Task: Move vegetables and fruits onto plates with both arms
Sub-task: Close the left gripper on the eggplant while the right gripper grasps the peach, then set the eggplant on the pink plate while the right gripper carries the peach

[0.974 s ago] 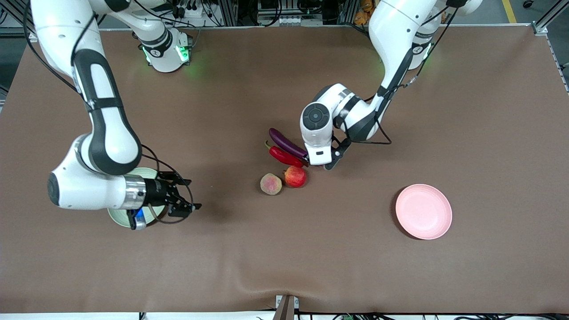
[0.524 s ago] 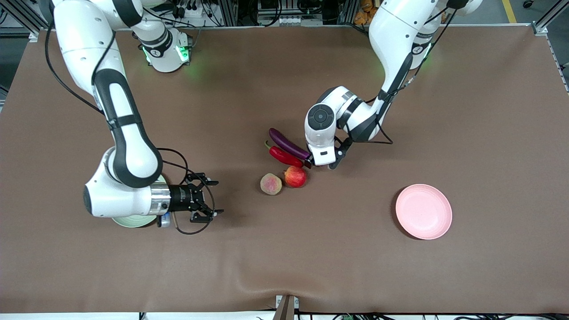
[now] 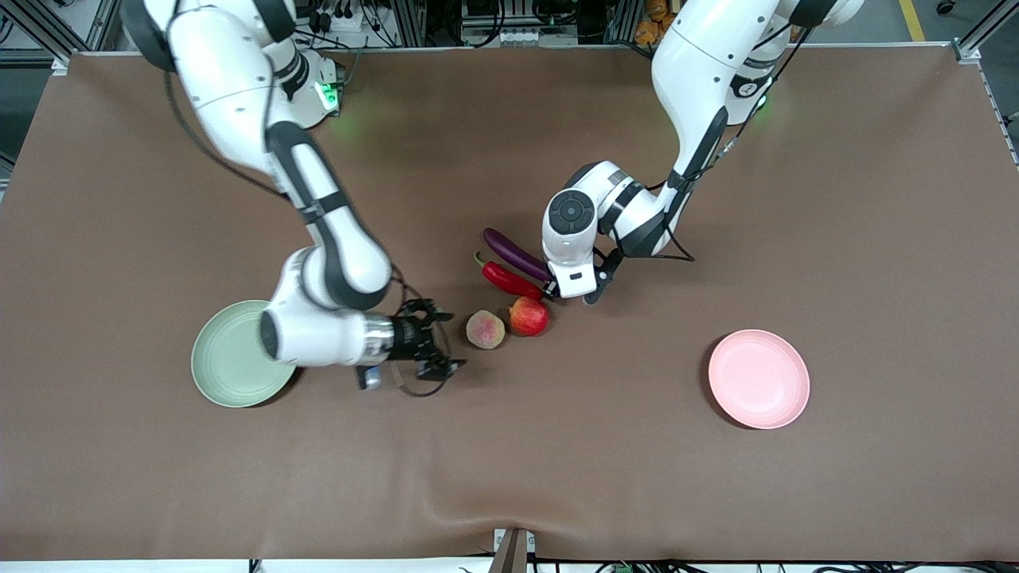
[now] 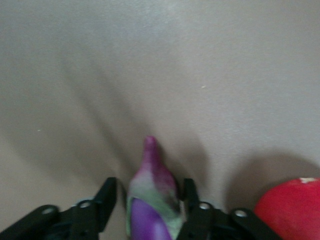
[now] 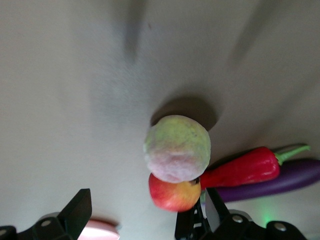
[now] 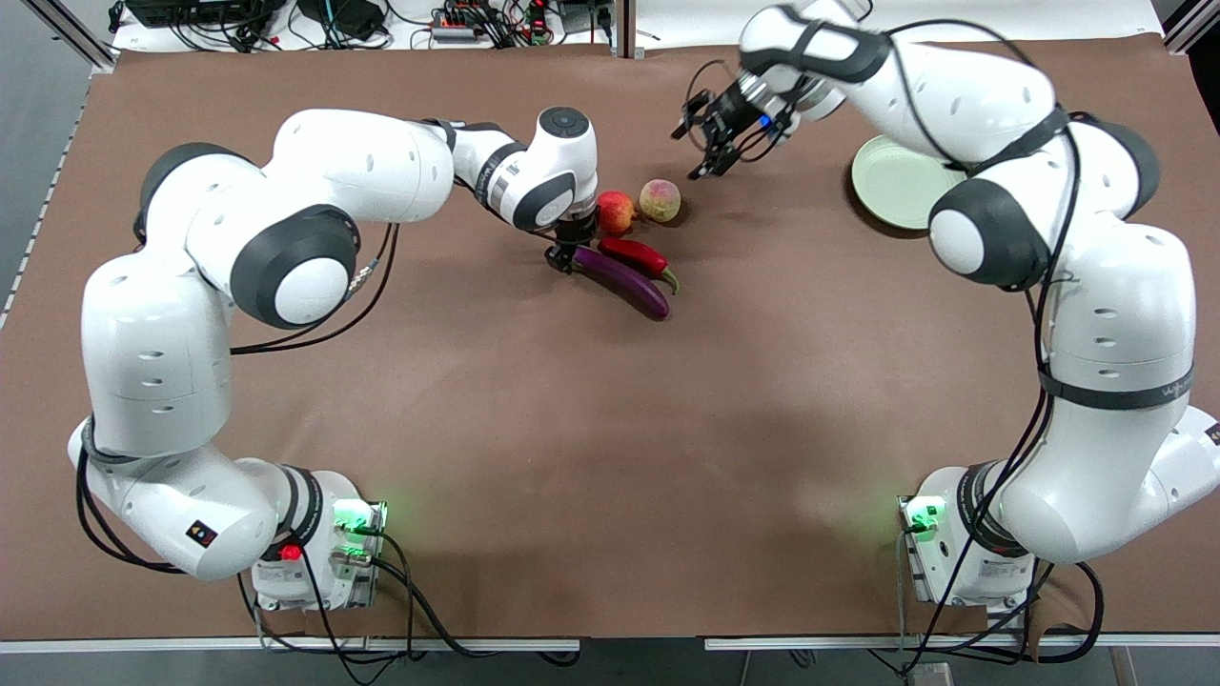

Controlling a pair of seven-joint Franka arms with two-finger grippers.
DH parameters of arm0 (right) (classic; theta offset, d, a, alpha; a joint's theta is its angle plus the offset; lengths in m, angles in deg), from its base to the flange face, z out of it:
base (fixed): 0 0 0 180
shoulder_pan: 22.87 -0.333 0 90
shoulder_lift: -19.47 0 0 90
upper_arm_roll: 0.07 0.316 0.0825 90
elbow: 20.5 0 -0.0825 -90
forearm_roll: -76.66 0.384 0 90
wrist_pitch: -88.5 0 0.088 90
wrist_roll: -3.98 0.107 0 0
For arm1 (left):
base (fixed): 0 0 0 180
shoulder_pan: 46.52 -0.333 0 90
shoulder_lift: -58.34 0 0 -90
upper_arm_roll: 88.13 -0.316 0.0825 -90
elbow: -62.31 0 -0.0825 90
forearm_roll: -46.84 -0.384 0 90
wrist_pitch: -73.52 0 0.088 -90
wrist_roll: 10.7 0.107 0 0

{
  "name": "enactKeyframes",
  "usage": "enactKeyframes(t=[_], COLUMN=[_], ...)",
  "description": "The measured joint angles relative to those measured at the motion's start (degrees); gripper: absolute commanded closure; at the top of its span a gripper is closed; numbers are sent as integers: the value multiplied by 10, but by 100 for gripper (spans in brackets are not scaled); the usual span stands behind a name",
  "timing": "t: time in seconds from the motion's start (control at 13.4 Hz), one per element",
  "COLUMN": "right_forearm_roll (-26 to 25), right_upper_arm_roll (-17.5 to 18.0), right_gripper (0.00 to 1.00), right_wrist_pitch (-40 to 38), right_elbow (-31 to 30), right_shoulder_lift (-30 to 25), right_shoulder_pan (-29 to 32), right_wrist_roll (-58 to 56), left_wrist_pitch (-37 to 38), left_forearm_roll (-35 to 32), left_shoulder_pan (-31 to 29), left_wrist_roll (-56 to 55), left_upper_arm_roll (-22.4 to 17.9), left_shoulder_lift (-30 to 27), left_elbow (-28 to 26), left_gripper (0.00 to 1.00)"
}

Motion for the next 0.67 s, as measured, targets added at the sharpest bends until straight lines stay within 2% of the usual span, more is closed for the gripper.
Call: enactKeyframes(t=[0.22, 0.37, 0.67], right_forearm_roll=[0, 0, 1], right_upper_arm_roll=[-1, -1, 0], right_gripper=[0, 0, 0], right_wrist_pitch=[25, 45, 64], right_elbow=[-15, -17, -17], right_shoulder_lift=[10, 21, 35], right_shoulder_pan=[-7, -14, -40], right_wrist_roll=[-1, -1, -1], left_wrist_pitch=[-10, -10, 27], left_forearm_roll=[-1, -1, -2], left_shoulder_pan=[-4, -25, -133], left_wrist_roll=[6, 51, 215], left_upper_arm_roll=[0, -2, 0], left_shoulder_lift=[-2, -20, -102], left_elbow=[1, -1, -25], left_gripper=[100, 100, 100])
